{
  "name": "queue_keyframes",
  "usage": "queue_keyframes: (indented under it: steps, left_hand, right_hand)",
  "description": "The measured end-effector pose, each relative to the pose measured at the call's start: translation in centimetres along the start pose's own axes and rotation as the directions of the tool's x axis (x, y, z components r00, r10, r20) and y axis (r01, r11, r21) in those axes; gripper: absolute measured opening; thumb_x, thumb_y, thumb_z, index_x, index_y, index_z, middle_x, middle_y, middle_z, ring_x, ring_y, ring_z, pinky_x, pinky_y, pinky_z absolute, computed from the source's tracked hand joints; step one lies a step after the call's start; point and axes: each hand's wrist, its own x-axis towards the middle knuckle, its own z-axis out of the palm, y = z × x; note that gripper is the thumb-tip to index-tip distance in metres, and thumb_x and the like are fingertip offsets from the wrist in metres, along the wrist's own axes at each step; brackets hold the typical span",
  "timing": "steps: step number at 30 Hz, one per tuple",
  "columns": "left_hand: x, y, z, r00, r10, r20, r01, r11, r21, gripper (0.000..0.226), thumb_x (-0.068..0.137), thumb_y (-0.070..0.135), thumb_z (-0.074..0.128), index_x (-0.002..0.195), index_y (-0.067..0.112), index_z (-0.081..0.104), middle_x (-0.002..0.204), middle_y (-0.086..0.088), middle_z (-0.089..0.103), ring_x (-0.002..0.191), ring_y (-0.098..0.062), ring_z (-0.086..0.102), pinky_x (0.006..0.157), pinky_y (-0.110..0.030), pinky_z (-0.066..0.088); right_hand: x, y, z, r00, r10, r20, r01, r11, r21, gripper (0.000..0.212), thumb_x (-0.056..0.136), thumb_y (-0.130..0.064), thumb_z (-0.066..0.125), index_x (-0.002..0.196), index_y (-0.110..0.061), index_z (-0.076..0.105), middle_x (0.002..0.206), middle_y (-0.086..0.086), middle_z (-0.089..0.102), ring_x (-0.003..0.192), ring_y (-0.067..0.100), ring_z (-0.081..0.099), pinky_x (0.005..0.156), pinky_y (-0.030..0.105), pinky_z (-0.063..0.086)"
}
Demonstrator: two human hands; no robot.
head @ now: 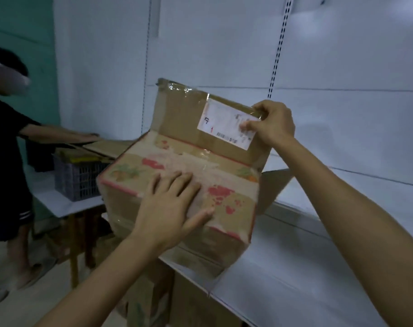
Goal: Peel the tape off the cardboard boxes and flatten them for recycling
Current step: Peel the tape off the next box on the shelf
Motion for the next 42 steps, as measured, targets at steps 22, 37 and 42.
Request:
queue_keyframes:
  steps: [22, 37, 42]
  left_hand:
    - [16.9, 10.2, 7.4, 0.859, 0.22, -0.462, -0.319, 0.936, -0.147, 0.067, 0.095, 0.063, 0.023, 0.108, 0.017, 0.069, 0.112, -0.003, 0.068, 0.098, -0.023, 0.062, 0.088, -0.037, 0.04]
    - [18.6, 13.3, 24.7, 0.981, 0.153, -0.123, -0.174, 0.967, -0.185, 0.106, 0.07, 0.058, 0.071, 0.151, 0.014, 0.017, 0.157, -0.018, 0.016, 0.142, -0.037, 0.019, 0.105, -0.054, 0.033]
    - [19.3, 12.3, 27.2, 0.974, 0.193, -0.12, -0.209, 0.968, -0.141, 0.099, 0.07, 0.064, 0.063, 0.149, 0.015, 0.027, 0.156, -0.016, 0.021, 0.141, -0.037, 0.022, 0.106, -0.058, 0.033]
  right_hand:
    - [6.0, 7.2, -6.6, 0.963, -0.084, 0.254, 0.246, 0.656, -0.713, 0.052, 0.093, -0.048, 0.049, 0.139, -0.023, 0.045, 0.139, 0.012, 0.047, 0.128, 0.03, 0.041, 0.105, 0.041, 0.03]
    - [5.7, 20.8, -2.6, 0.967, -0.254, -0.003, 0.145, 0.564, -0.813, 0.064, 0.093, -0.058, 0.036, 0.137, -0.012, 0.042, 0.126, 0.013, 0.05, 0.121, 0.031, 0.041, 0.112, 0.048, 0.02]
    - [8.3, 23.2, 0.0, 0.921, -0.35, -0.173, 0.075, 0.593, -0.802, 0.057, 0.091, -0.061, 0.04, 0.122, -0.014, 0.051, 0.114, 0.008, 0.053, 0.109, 0.026, 0.045, 0.109, 0.045, 0.026]
